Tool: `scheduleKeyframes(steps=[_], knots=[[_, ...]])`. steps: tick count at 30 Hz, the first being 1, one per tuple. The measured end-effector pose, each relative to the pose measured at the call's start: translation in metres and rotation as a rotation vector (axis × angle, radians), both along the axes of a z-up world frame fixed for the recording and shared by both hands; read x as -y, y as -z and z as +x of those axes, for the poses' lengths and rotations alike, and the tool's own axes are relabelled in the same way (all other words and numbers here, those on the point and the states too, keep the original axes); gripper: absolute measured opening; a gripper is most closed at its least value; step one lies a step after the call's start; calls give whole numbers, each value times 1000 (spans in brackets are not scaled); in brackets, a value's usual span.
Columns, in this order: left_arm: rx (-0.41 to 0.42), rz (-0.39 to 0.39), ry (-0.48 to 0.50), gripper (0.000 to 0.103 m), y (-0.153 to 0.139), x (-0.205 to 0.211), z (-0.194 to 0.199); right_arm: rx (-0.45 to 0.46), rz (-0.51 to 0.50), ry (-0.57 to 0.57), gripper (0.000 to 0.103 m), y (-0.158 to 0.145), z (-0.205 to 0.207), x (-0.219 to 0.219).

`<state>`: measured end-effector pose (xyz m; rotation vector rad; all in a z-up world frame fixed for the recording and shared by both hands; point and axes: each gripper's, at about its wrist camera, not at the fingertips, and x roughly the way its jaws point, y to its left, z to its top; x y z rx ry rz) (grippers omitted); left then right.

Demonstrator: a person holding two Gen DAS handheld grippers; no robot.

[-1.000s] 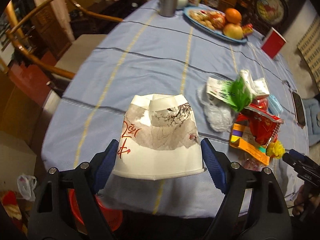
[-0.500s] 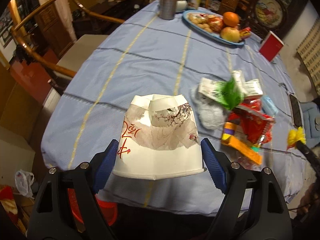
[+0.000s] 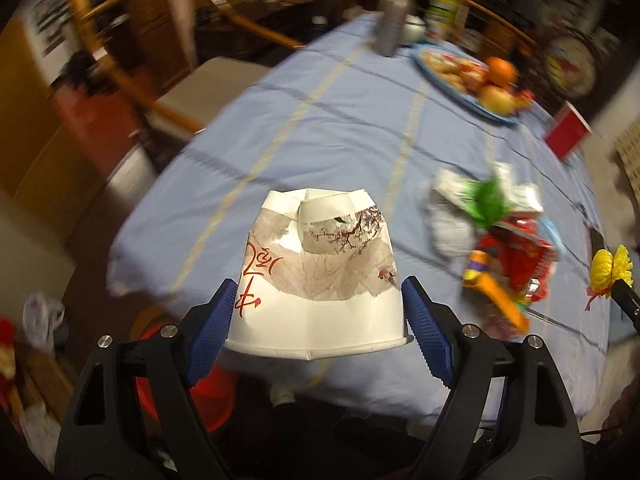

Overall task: Collect trash
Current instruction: 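Carry both items to the red wastebasket and open the left tool over it, then open the right tool to drop the yellow pom-pom into the wastebasket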

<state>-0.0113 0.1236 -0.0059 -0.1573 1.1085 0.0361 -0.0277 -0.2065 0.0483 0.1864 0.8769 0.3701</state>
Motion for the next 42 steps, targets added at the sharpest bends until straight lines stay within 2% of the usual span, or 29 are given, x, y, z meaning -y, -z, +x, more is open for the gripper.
scheduleKeyframes(steps=[8,15,18,23,28,38,39,40,42], knots=[[-75,48,-279,82,17,-92,-69,-34,16,-291,25,4,25,-98],[-174,46,-408,85,39,-137,-98,-36,-16,-424,25,2,24,-153],[-170,25,-455,86,39,-156,-106,-55,-19,-457,25,6,27,-170],[-173,35,-490,86,39,-175,-114,-96,-33,-542,26,16,29,-205],[-179,40,-527,86,39,-196,-126,-133,-68,-681,27,27,22,-257],[-184,43,-636,86,37,-239,-175,-173,-136,-989,29,42,-14,-374],[-186,50,-644,86,38,-242,-181,-175,-148,-1016,34,43,-19,-385],[-188,53,-651,86,39,-246,-187,-172,-158,-1033,48,43,-22,-393],[-189,50,-661,86,41,-252,-194,-142,-169,-1058,53,39,-29,-405]])
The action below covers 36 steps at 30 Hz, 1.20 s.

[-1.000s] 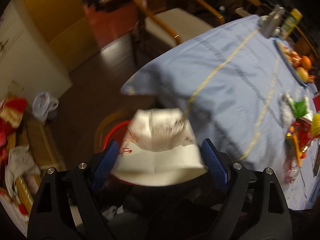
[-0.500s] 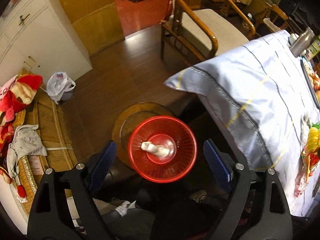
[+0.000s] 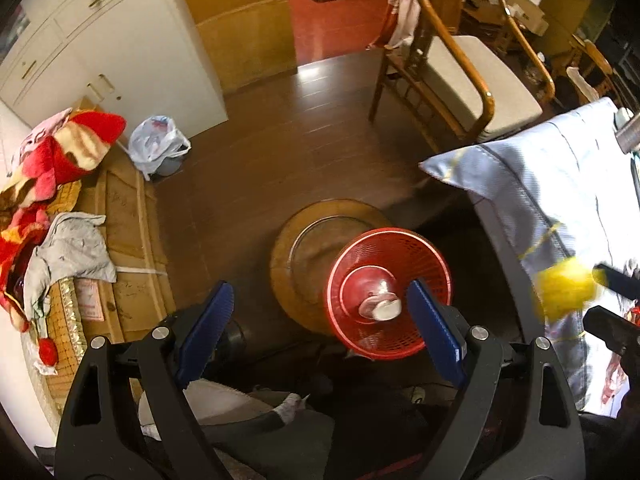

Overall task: Collect trash
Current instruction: 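Open the right tool to drop the yellow pom-pom into the wastebasket, then move both tools back over the trash pile on the table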

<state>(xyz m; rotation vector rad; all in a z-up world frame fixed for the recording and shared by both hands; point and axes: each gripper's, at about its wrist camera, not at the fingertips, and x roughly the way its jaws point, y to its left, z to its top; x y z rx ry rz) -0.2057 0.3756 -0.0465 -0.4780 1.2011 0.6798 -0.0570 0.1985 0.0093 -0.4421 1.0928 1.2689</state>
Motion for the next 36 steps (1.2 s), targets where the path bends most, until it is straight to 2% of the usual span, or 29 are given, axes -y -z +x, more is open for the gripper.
scheduleKeyframes(steps=[3,7,13,17,23,28,36], knots=[[13,-12,-19,86,2,-10,-6,20,2,-11,53,-6,-4,-9],[33,-27,-7,86,4,-16,0,33,-14,35,53,-10,3,-4],[49,-40,114,86,4,-2,39,72,-27,164,55,-13,15,31],[56,-46,238,86,3,22,76,90,-28,281,56,-17,26,65],[73,-44,436,86,-4,72,130,126,-18,514,59,-27,36,140],[85,-51,649,86,-8,138,177,144,-18,721,61,-31,33,205],[77,-83,1005,86,-6,258,232,150,-19,1103,65,-36,1,313]])
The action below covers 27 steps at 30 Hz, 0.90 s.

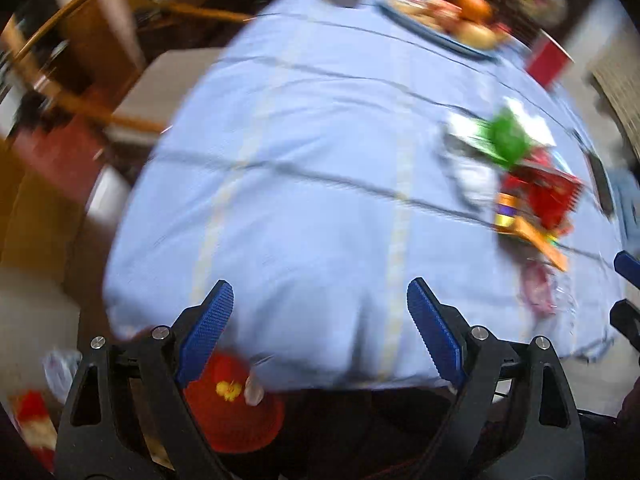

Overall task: Collect trash
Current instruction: 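Move both tools back over the trash pile on the table, then grasp the red snack bag with the left tool and lift it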

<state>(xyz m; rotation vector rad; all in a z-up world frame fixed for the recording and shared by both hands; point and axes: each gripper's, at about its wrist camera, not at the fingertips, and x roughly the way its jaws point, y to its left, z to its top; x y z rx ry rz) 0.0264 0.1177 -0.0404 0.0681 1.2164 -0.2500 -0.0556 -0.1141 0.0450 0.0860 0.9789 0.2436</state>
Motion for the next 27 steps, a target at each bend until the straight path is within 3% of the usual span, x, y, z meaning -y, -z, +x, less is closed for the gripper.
scheduleKeyframes(steps=[7,12,15,21,27], knots=[[-3,0,271,88,6,99,18,-3,43,275,67,10,-27,73],[-15,-3,386,88,14,148,24,7,30,394,68,14,-48,100],[7,-29,428,88,6,167,23,6,26,447,69,15,-59,114],[-25,-119,499,88,-1,207,27,7,14,508,71,16,-72,133],[-53,-147,460,91,6,234,51,0,-19,529,74,16,-80,142]])
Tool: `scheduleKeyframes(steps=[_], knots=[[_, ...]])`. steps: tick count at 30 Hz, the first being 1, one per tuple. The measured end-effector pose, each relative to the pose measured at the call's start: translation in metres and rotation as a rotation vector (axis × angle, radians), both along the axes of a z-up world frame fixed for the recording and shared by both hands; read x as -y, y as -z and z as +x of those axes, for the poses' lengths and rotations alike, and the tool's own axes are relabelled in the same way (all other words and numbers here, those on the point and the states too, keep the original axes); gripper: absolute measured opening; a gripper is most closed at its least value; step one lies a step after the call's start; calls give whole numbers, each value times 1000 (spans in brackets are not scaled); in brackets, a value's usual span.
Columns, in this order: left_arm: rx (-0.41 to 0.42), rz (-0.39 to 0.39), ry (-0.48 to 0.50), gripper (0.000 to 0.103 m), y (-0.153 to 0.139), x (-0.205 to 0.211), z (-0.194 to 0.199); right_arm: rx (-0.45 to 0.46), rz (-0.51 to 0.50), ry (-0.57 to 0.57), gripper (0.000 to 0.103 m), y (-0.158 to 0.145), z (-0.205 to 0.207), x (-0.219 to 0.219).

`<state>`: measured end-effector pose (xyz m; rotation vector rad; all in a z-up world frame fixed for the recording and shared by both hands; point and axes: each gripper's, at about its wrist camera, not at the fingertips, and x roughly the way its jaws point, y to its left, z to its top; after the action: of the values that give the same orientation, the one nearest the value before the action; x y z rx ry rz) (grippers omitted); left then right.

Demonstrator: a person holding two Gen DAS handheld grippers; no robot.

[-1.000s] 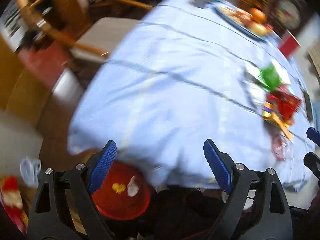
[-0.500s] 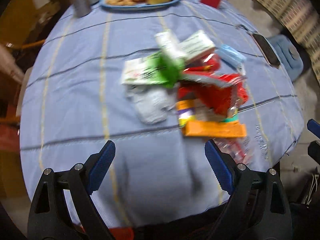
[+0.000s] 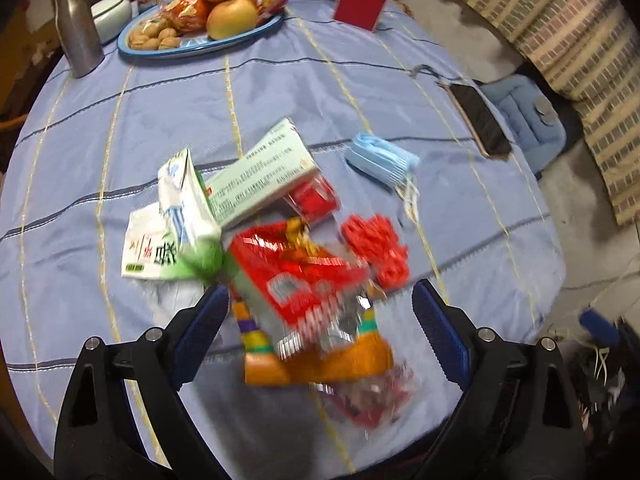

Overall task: Collect trash
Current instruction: 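Grasp the red snack bag with the left tool and lift it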

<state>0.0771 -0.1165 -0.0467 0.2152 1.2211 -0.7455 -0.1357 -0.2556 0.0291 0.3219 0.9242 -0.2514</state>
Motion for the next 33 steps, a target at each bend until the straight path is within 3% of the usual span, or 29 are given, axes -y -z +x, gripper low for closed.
scheduleKeyframes(steps=[3,6,7,9,11,12,23,25,26,29,33], knots=[[-59,23,-37,91,17,3,15,-6,-10,7,74,0,-3,4],[-97,-7,-69,85,24,-8,19,-2,-8,8,74,-1,-4,7],[-99,-22,-69,80,23,-13,18,2,-3,6,74,-2,-4,8],[-97,-45,-52,50,20,-23,12,8,10,-6,74,-1,0,8],[-81,-48,-46,30,17,-32,8,12,26,-34,74,0,7,4],[-75,-51,-55,27,14,-41,6,12,31,-47,74,1,11,3],[-27,-24,-212,28,-6,-126,-2,8,99,-244,74,5,59,-35],[-30,-5,-246,33,-5,-139,-5,3,111,-266,74,7,65,-40],[-33,1,-257,39,-4,-144,-7,-2,115,-277,74,8,68,-44],[-25,18,-303,77,-5,-154,-11,-17,113,-317,74,10,74,-55],[-18,-12,-296,84,-7,-149,-8,-25,103,-310,74,10,71,-55]])
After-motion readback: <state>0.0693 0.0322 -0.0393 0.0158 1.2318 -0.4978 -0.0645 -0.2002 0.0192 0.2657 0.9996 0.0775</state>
